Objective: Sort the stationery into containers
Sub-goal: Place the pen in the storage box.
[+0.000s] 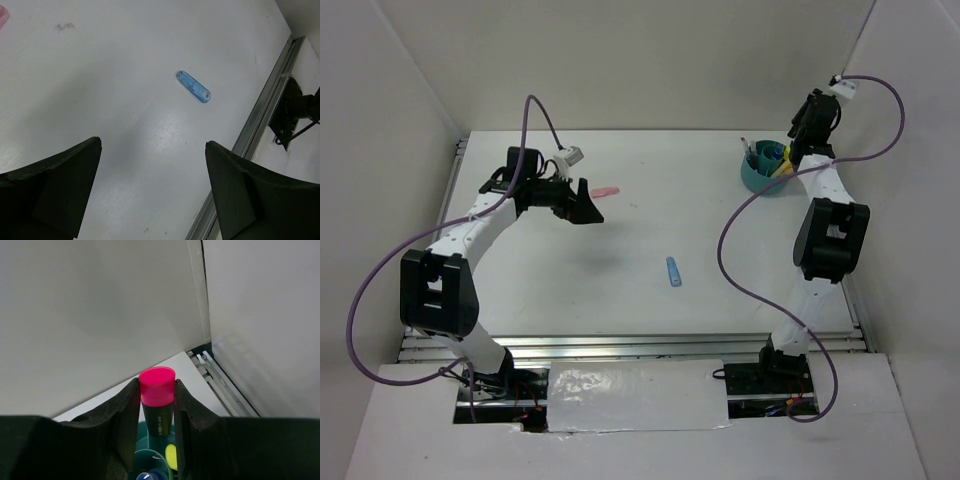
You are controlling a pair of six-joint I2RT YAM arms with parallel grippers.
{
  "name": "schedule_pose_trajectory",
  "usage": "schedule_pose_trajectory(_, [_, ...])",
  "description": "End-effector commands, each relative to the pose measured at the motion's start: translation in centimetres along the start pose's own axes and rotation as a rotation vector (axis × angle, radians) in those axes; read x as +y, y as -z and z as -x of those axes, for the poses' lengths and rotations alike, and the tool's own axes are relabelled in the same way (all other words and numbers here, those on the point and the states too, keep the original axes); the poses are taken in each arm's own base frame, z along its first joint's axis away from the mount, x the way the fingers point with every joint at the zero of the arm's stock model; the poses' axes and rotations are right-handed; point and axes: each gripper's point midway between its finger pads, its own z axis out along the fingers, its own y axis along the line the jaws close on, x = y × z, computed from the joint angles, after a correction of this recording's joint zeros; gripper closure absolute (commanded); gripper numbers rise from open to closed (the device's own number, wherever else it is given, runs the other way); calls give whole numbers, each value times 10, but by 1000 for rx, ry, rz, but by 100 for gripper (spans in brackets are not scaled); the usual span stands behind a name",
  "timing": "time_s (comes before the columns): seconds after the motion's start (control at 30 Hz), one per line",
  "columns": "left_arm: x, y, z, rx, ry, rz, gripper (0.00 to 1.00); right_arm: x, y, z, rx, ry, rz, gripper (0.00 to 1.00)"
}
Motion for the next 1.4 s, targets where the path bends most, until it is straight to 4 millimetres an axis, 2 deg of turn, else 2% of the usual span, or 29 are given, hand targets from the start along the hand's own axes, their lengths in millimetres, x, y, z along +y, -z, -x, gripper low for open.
schedule_pose_trajectory(0.0, [1,-1,2,-18,-1,-12,3,19,-8,35,-134,4,31,100])
schedule_pose_trajectory(0.2, [2,0,4,-14,-6,-6,3,17,-18,5,-93,29,7,100])
schedule_pose_trajectory(0.4, [6,-3,2,-11,24,-9,3,13,-20,-26,-20,53,-7,100])
schedule_pose_trajectory(0.77, [14,-4,0,-3,37,4,3,0,-15,-65,121,103,-39,98])
schedule_pose_trajectory(0.87, [14,-6,-1,-3,44,-4,3,-3,-13,-76,148,123,-33,87])
schedule_pose_trajectory(0.93, [14,-6,0,-6,43,-5,3,-3,-11,-81,157,137,-27,73])
schedule_pose_trajectory(1.0, [14,-5,0,-5,38,-2,3,-1,-11,-80,158,142,-16,59])
schedule_pose_trajectory(1.1, [13,-5,-1,-4,31,3,3,5,-9,-76,156,149,10,45])
schedule_pose_trajectory(1.13, [13,-4,-2,-5,32,7,3,9,-8,-70,151,148,25,37])
schedule_pose_trajectory(1.17, [13,-3,-2,-8,30,7,3,11,-7,-66,146,147,29,34])
schedule_pose_trajectory(1.3, [8,2,1,-26,18,11,3,28,5,-43,117,156,90,32])
schedule_pose_trajectory(1.33, [4,4,3,-32,13,11,3,33,12,-24,86,154,108,32])
schedule_pose_trajectory(1.37, [4,5,2,-32,16,15,3,39,17,-19,81,175,141,35])
